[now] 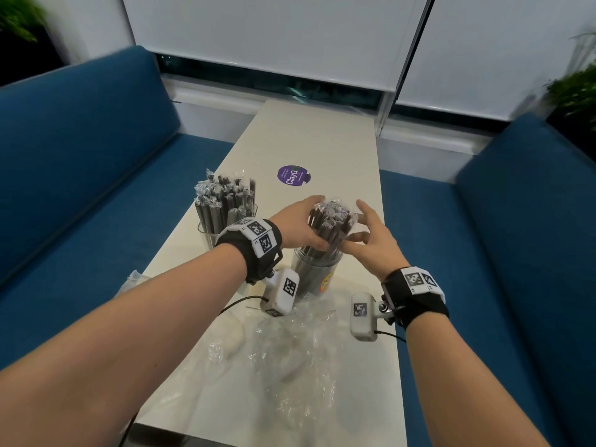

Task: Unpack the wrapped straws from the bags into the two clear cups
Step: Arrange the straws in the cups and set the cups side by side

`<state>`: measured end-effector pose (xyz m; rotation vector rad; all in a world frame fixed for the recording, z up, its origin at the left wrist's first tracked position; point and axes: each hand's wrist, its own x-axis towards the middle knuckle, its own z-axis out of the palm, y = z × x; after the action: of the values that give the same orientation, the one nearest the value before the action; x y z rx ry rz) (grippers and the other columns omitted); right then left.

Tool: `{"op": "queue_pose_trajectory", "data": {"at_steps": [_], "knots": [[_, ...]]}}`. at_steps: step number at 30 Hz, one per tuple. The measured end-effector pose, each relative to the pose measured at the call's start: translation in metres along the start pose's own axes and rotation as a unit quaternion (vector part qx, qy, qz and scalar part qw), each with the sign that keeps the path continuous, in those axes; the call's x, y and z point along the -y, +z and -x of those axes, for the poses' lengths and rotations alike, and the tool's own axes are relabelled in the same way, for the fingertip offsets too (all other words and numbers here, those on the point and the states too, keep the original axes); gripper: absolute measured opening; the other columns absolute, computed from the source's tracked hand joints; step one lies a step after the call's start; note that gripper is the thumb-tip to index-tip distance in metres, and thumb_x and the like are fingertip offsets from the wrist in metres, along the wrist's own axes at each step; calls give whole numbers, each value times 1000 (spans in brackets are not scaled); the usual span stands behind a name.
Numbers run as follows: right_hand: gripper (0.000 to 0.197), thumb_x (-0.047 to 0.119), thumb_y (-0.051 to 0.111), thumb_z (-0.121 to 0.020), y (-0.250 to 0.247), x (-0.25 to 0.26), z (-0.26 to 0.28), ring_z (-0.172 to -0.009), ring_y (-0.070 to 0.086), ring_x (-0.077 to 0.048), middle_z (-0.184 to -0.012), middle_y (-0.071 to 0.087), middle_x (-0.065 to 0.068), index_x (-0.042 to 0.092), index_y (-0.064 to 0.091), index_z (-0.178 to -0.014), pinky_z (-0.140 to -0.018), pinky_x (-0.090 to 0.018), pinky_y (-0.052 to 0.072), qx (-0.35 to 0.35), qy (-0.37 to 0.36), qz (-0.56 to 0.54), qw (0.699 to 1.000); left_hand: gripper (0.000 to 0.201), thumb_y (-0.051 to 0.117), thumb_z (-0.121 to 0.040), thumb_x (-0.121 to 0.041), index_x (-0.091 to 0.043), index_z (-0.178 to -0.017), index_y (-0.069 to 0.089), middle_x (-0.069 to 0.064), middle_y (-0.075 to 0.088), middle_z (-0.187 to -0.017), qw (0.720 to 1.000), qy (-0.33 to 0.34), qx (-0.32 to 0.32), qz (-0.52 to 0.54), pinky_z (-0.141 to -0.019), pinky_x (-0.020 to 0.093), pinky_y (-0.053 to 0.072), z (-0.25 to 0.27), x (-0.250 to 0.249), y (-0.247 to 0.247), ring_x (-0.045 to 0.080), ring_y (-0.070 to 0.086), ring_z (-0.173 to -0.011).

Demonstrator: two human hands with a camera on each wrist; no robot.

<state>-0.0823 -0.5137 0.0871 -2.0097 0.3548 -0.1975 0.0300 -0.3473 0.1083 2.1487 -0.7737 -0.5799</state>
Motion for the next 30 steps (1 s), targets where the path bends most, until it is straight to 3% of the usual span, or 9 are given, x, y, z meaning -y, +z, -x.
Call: {"op": "queue_pose_trajectory", "data": {"at_steps": [3, 6, 9, 12, 17, 21, 25, 28, 30], "knots": [[108, 15, 87, -79, -4, -9, 3, -108, 65, -11, -144, 45, 10, 29, 21, -163, -84, -28, 57, 39, 1, 20, 999, 106, 89, -72, -15, -19, -160, 29, 11, 55, -148, 1000, -15, -14, -8, -108, 49, 50, 0, 7, 2, 34, 64, -123], [114, 27, 96, -68, -1, -8, -1, -97, 68, -10, -141, 55, 6, 35, 27, -159, -83, -31, 60, 83, -29, 106, 990, 83, 86, -75, -18, -19, -148, 48, 8, 66, -135, 999, 1, -10, -30, -103, 46, 53, 0, 8, 6, 29, 68, -111], [73, 26, 88, -80, -3, -1, -10, -80, 71, -13, -117, 71, 5, 29, 53, -144, -81, -36, 61, 13, -60, 82, 995, 55, 83, -78, -21, -16, -129, 64, 7, 71, -122, 997, 27, -22, -73, -93, 39, 55, 2, 1, 5, 27, 68, -97], [45, 23, 79, -91, -8, 5, -17, -75, 71, -11, -105, 73, 8, 25, 62, -133, -68, -25, 60, -42, -73, 56, 995, 58, 82, -80, -21, -18, -134, 61, 3, 67, -128, 996, 18, -31, -81, -90, 34, 50, 0, 4, 3, 25, 63, -98], [48, 26, 70, -96, -1, 2, -18, -85, 70, -23, -122, 68, 0, 25, 56, -141, -88, -48, 60, 15, -53, 126, 990, 48, 72, -92, -29, -17, -136, 60, 7, 67, -134, 996, 2, -30, -80, -100, 36, 48, 1, 12, 3, 27, 64, -114], [61, 25, 75, -92, -1, 3, -19, -96, 70, -23, -135, 64, -5, 33, 49, -147, -92, -47, 60, -52, -36, 60, 996, 48, 77, -88, -32, -16, -131, 64, 6, 69, -128, 996, -2, -51, -80, -93, 31, 47, 3, 10, 0, 26, 66, -108], [74, 15, 82, -84, 0, 2, -6, -105, 64, -19, -134, 62, -1, 26, 47, -149, -97, -34, 50, -4, -31, 116, 993, 57, 86, -76, -22, -12, -127, 62, 7, 69, -129, 994, -6, -8, -111, -98, 40, 53, 6, 11, 0, 27, 69, -109], [88, 14, 88, -77, -5, -2, 3, -105, 64, -18, -128, 55, 6, 31, 44, -151, -85, -25, 51, -24, -14, 74, 997, 53, 84, -77, -20, -10, -125, 63, 8, 69, -127, 992, 7, -26, -121, -96, 41, 55, 10, 11, -3, 27, 70, -105], [78, 19, 88, -80, -3, -5, 6, -97, 65, -15, -116, 60, 8, 29, 50, -147, -74, -17, 47, -60, -9, 83, 995, 49, 83, -81, -23, -11, -124, 65, 8, 70, -127, 992, 16, -39, -121, -97, 40, 54, 11, 10, -3, 27, 71, -104]]}}
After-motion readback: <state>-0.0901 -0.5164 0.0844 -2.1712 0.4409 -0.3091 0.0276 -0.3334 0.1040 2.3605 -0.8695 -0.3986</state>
